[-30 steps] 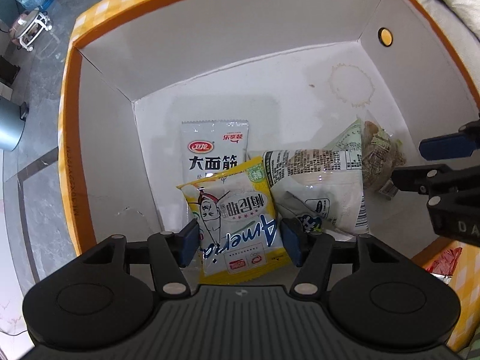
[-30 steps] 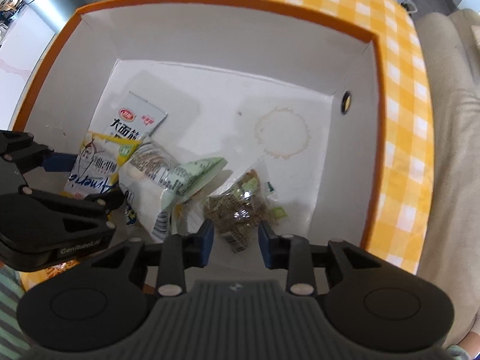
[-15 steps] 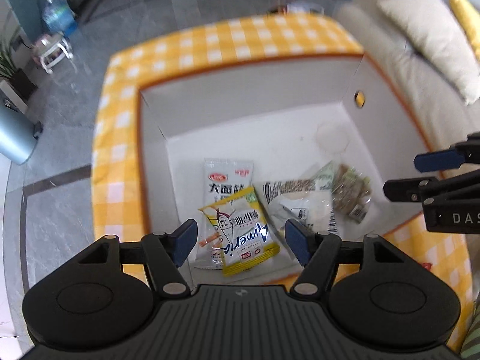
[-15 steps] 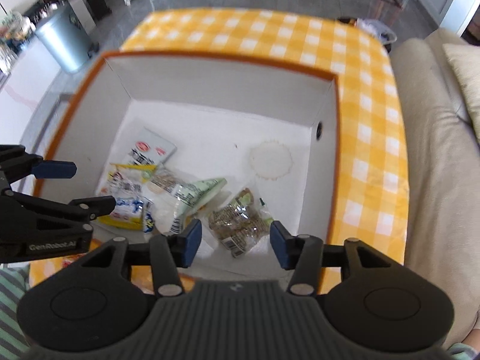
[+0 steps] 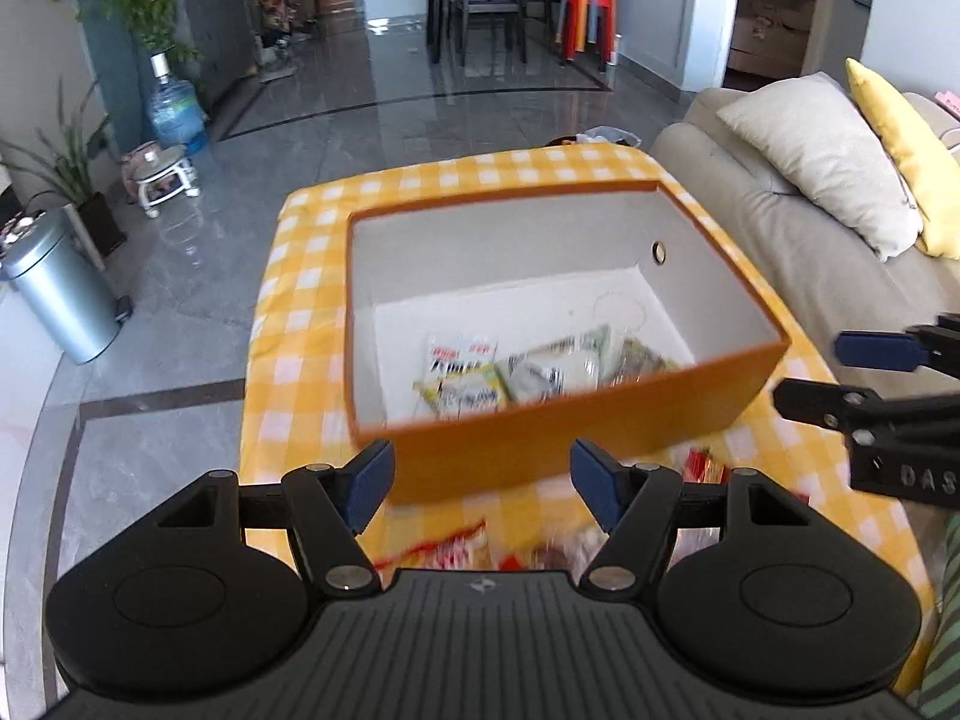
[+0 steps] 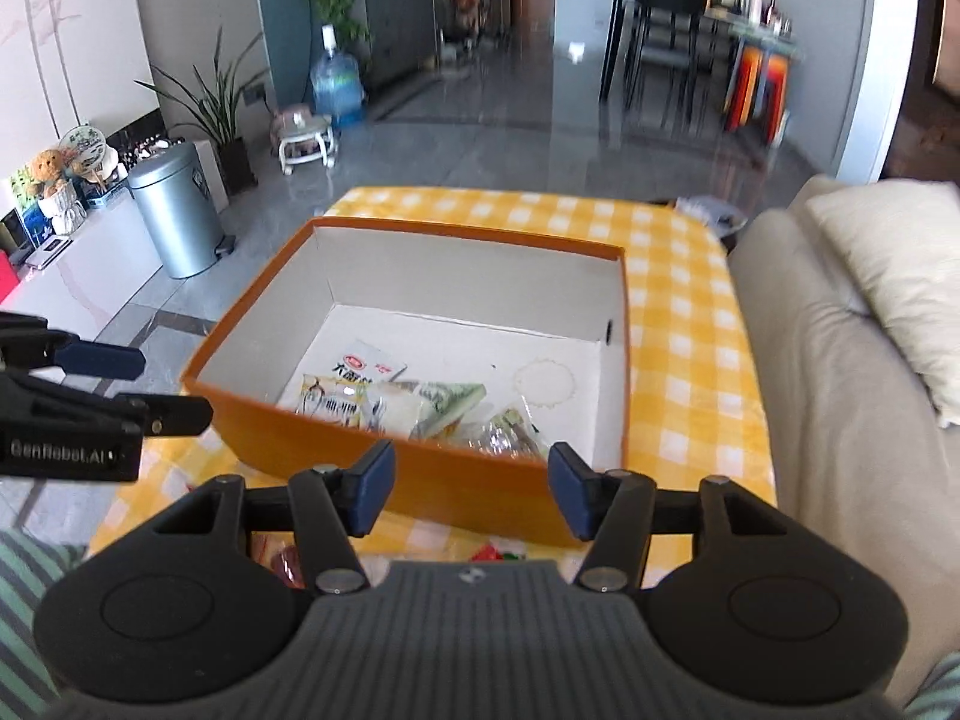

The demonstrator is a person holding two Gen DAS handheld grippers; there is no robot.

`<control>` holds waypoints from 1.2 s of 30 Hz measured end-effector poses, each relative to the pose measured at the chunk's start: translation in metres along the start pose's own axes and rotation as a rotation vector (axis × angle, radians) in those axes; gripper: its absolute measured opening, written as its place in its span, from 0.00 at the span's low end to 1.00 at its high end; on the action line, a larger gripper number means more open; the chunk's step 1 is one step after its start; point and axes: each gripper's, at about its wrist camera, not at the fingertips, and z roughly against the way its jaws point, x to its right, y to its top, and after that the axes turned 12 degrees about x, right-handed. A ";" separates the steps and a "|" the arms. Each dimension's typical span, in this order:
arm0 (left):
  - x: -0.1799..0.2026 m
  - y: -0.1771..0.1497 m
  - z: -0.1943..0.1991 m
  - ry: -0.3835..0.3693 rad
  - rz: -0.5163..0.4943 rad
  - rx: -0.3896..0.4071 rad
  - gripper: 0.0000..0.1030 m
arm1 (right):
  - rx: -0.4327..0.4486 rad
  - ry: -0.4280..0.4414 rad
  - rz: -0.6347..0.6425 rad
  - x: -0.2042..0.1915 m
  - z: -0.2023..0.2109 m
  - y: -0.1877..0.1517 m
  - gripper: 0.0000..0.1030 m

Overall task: Organize snacks
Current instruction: 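Move both tools back over the remaining snacks on the table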

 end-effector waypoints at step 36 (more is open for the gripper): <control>-0.004 -0.115 -0.010 0.049 0.179 -0.065 0.78 | -0.018 -0.027 0.310 -0.011 -0.028 -0.158 0.89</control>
